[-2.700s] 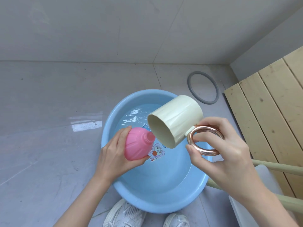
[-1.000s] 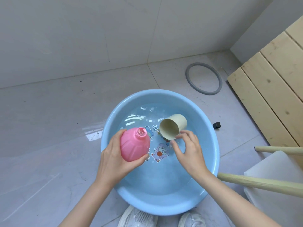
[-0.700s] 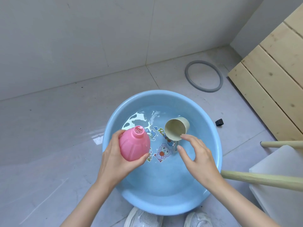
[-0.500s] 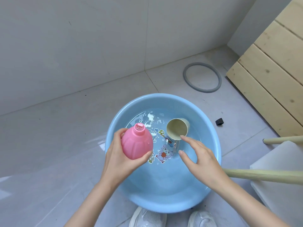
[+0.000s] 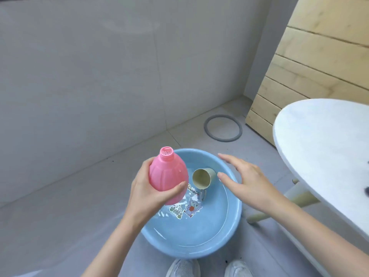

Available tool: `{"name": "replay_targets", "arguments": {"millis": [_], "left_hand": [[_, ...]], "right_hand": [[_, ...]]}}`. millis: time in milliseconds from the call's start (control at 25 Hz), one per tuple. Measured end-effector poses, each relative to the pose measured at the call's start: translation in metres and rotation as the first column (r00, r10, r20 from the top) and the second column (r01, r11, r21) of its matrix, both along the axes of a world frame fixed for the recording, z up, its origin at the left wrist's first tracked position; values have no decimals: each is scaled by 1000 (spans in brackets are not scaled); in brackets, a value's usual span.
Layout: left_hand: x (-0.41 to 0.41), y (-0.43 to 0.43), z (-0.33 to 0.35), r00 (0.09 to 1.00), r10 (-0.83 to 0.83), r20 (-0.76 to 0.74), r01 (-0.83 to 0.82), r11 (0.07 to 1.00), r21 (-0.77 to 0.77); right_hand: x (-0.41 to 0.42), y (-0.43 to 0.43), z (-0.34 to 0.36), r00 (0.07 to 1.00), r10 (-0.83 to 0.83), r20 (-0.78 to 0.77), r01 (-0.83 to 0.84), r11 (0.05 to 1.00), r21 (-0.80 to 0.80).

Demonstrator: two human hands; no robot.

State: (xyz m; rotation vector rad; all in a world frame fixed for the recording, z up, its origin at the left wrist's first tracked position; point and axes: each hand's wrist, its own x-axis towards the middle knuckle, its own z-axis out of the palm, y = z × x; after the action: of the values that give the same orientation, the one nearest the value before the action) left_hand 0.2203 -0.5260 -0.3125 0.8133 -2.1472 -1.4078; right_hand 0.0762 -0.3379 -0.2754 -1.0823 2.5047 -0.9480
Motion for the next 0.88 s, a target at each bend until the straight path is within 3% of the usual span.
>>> {"name": "replay_targets", "arguments": {"millis": [200,320,480,640,720,880], "left_hand": [[0,23,62,999,-25,-30,26,1000,16],[-3,44,93,998,-38,-56,40,999,26],[-9,71,123,995,-67,-67,69,997,19],[-14,92,139,994,-84,-74,87,996,38],[-18,102,143,993,-96,-74,99,994,47],[-27,116,147,993,-96,-63,99,994,46]], "right_hand": [[-5,48,68,994,-53,-95,46,996,-76],[-16,85,92,987,-90,-133,85,996,-40],[-35,136,99,982,-147,-117,168,968,188],[-54,178,80,948,-247,-203,317,803,505],[-59,190,65,925,-278,-258,375,774,510],[-61,205,53,867,-267,-420,437,813,385]]}}
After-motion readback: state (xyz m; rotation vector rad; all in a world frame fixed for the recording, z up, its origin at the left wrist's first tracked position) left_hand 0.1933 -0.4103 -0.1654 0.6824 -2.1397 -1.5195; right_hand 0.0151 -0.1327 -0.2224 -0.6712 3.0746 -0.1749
